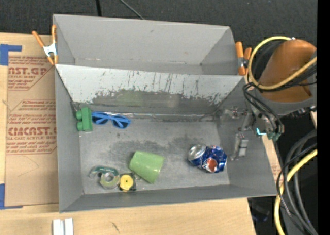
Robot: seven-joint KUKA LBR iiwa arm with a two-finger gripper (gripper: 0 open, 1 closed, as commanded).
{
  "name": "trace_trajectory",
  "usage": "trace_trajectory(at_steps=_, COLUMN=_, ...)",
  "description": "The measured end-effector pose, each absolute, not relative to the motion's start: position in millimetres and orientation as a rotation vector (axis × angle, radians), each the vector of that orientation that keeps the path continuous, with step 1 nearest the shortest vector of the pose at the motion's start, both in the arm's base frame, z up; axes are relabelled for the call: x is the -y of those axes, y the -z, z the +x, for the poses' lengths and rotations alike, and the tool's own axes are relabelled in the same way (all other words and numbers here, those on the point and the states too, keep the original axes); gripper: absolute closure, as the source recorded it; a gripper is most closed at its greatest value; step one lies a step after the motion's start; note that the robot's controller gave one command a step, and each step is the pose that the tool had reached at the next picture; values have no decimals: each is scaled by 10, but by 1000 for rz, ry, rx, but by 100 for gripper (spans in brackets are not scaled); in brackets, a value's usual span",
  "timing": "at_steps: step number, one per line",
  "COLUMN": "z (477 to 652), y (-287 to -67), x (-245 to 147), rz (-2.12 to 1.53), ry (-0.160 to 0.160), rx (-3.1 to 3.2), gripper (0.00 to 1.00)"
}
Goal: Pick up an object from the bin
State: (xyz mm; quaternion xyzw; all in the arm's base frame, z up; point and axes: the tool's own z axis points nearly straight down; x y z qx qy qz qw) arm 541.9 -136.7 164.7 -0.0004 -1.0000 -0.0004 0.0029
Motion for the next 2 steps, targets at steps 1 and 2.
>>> trace_trajectory(at_steps=1, z=5108, y=-680, x=778, rz=442, ry=5, rx=3105, gripper=0)
trace_trajectory(at_steps=2, z=5126, y=-705, x=793, rz=440, ry=0, rx=3110, gripper=100)
